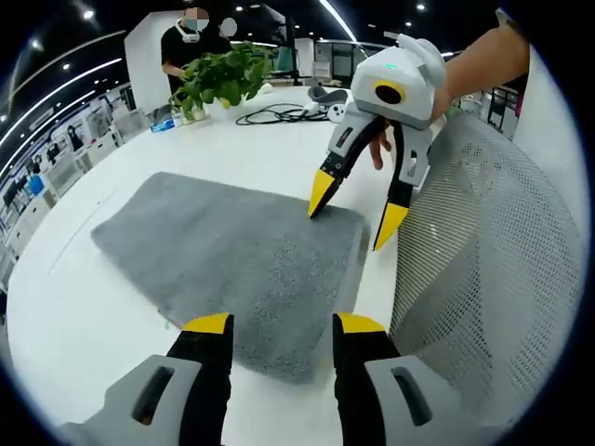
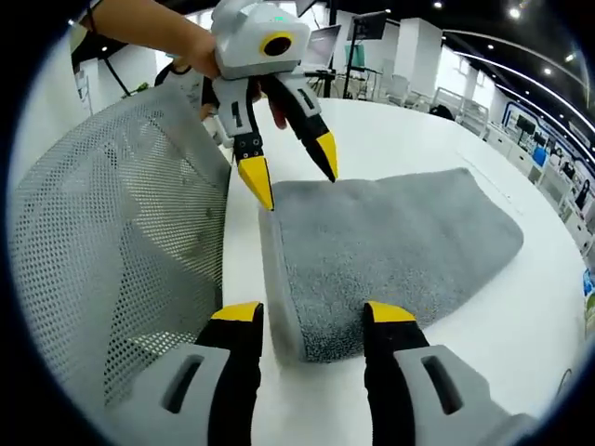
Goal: Fold the towel on the table until its edges align and the towel forms a compact rectangular stack.
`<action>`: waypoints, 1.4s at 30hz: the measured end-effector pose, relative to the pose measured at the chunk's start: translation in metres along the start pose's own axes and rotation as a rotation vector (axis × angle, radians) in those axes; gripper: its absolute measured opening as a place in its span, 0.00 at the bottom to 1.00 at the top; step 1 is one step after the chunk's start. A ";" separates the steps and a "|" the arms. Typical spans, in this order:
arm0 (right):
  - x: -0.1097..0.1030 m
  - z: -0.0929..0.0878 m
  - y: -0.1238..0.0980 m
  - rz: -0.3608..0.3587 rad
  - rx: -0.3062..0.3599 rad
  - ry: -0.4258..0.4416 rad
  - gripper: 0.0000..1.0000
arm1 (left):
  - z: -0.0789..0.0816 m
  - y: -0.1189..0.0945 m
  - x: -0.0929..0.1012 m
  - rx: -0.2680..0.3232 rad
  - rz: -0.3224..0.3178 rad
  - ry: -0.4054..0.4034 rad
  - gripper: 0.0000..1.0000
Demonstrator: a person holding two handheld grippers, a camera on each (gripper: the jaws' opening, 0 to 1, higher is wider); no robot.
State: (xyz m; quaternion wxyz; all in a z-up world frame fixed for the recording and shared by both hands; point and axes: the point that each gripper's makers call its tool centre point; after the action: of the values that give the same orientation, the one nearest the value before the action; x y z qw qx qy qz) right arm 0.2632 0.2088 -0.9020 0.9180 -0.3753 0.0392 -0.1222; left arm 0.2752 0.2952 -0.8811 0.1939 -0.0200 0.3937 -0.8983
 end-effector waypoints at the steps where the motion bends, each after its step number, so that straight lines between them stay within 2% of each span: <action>1: 0.001 0.000 0.001 -0.003 0.000 -0.002 0.42 | 0.000 0.001 0.003 -0.004 -0.004 0.009 0.44; 4: 0.005 -0.003 0.002 -0.024 -0.015 -0.040 0.40 | -0.005 0.004 0.006 -0.027 -0.007 0.026 0.44; 12: 0.006 -0.008 0.005 -0.039 -0.039 -0.057 0.37 | -0.017 0.014 0.008 -0.065 -0.006 0.058 0.42; 15: 0.006 -0.007 0.004 -0.041 -0.041 -0.055 0.37 | -0.018 0.016 0.007 -0.062 -0.001 0.054 0.42; 20: 0.006 -0.009 0.004 -0.050 -0.048 -0.085 0.35 | -0.023 0.018 0.005 -0.074 0.010 0.113 0.38; 23: 0.009 -0.007 0.003 -0.066 -0.048 -0.098 0.31 | -0.021 0.018 0.004 -0.069 0.015 0.100 0.36; 33: 0.008 -0.008 0.004 -0.059 -0.055 -0.063 0.27 | -0.022 0.020 0.001 -0.085 0.006 0.098 0.30; 38: 0.009 -0.009 0.006 -0.063 -0.046 -0.039 0.23 | -0.023 0.020 0.000 -0.089 0.008 0.089 0.25; 42: 0.011 -0.010 0.006 -0.062 -0.064 -0.047 0.19 | -0.021 0.018 0.002 -0.096 0.004 0.102 0.22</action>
State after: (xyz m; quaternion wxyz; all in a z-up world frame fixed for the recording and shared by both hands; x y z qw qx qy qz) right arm 0.2730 0.2039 -0.9130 0.9020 -0.4082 0.0101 -0.1405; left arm 0.2759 0.2981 -0.9088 0.1741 0.0171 0.4458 -0.8779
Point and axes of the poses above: the point that each gripper's makers call its tool centre point, and the gripper's own axes: y roughly forward along the fingers, x roughly to its right, z roughly out of its top, and after that the axes turned 4 degrees about y, right-handed
